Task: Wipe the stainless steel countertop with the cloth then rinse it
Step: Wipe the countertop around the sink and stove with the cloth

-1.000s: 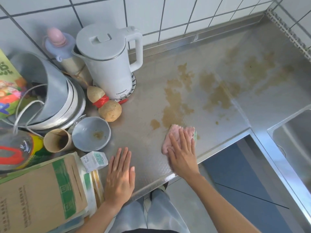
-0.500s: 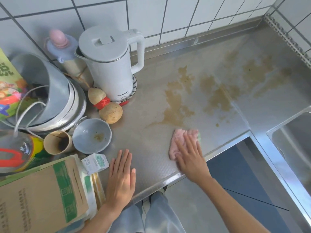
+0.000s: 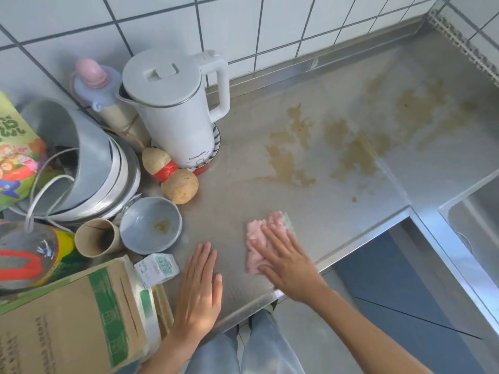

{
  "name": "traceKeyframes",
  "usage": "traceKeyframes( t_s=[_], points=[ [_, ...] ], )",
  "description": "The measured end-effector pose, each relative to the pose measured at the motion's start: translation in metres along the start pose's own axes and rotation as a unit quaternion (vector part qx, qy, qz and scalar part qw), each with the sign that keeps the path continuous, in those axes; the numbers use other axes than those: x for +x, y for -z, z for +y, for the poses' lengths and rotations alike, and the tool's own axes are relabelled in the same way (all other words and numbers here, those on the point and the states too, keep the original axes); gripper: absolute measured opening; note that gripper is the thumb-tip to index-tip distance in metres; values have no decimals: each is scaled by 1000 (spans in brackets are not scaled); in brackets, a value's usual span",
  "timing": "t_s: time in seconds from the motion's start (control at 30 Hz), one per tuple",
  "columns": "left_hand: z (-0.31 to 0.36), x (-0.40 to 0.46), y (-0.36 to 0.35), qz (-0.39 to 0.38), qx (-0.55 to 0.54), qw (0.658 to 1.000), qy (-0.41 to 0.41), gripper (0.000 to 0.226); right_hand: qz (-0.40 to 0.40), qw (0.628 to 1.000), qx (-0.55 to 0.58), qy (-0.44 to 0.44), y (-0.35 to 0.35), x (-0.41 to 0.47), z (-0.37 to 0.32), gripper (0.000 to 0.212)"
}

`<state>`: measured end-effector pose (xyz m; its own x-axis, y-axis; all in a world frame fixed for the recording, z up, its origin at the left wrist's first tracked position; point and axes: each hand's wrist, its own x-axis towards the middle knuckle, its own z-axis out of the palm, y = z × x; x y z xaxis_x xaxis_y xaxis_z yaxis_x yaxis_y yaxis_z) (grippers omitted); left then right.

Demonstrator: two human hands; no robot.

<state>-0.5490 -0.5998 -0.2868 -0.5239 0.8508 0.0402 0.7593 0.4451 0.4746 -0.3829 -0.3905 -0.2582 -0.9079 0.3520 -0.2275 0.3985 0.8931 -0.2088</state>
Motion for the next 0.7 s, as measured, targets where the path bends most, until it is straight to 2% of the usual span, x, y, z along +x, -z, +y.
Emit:
traceKeyframes(
  t_s=[0.13,0.2,0.27,0.33,0.47,0.6,0.7],
  points=[
    [3,33,0,13,9,1000,0,52,-10,990,46,-136,31,6,56,60],
    [4,52,2,8,32,999,17,53,4,972,74,-222,41,47,54,62],
    [3,66,1,10,50,998,41,53,17,957,102,-272,44,97,34,60],
    [2,70,-3,14,77,996,49,53,27,964,113,-239,40,133,1,59],
    [-1,67,-8,19,99,994,42,53,42,993,80,-77,17,127,-47,58],
    [-1,69,-7,21,80,995,57,53,30,998,34,41,4,55,2,57],
    [0,68,-8,27,82,995,49,54,-8,997,-26,72,20,31,62,58]
  ],
)
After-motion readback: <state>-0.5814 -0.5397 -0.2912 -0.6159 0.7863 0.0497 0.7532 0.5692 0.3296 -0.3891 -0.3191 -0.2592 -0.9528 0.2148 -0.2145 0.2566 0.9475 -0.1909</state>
